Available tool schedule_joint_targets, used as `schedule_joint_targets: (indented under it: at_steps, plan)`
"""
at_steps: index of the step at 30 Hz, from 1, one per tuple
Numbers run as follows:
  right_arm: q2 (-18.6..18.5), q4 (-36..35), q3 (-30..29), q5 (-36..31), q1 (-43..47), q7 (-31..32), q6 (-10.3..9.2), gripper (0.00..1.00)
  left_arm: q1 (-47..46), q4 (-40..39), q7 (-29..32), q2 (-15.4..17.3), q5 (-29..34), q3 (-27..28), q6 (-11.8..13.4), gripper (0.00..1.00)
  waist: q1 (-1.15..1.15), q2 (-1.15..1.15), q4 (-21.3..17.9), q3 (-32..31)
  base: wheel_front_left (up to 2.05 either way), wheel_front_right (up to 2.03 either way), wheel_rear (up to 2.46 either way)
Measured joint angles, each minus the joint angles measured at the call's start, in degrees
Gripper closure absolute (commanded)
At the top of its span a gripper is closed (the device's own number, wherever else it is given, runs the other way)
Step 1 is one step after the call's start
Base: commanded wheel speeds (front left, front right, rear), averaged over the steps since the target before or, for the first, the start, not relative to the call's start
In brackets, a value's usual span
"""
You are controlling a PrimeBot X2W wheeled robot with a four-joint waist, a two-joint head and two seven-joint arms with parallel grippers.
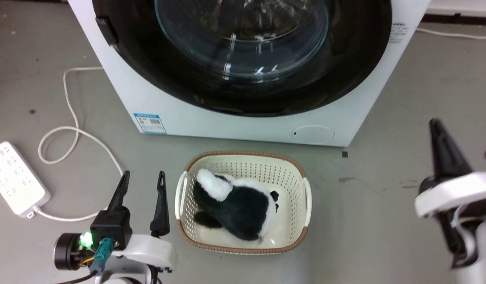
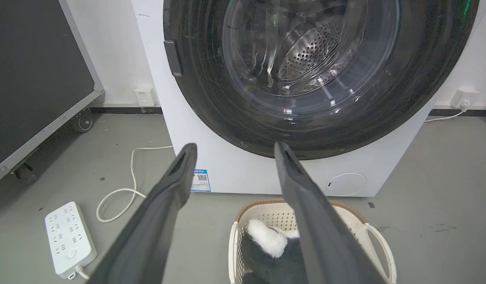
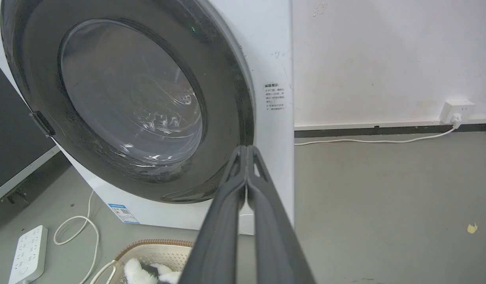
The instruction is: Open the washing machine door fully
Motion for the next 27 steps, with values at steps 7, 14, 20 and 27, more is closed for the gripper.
schedule_joint_targets:
  at_steps: [7,14,20,27]
  plan:
    - [-1.2,3.3,-3.4,7.2,-7.1,4.0,0.00,1.00,-0.9,-0.5,-0.9,0.0,-0.1,-0.3,0.5,0.00,0.00,0.00,0.5,2.7,0.00,0.00,0.00]
    - [-3.1,9.0,-8.1,16.7,-16.6,12.8,0.00,1.00,-3.2,-1.6,-1.9,0.0,0.0,-1.2,0.6,0.00,0.00,0.00,1.7,5.8,0.00,0.00,0.00]
    - [-4.9,14.4,-10.1,19.1,-23.5,18.9,0.00,1.00,-3.4,-2.0,-2.4,0.0,0.0,-1.7,1.0,0.00,-0.01,0.00,2.6,8.0,0.00,0.00,0.00]
    - [-6.4,22.5,-14.3,21.6,-33.1,26.3,0.00,1.00,-4.3,-2.8,-3.3,0.0,0.0,-1.9,1.1,0.00,0.00,0.00,3.9,10.5,0.00,0.00,0.00]
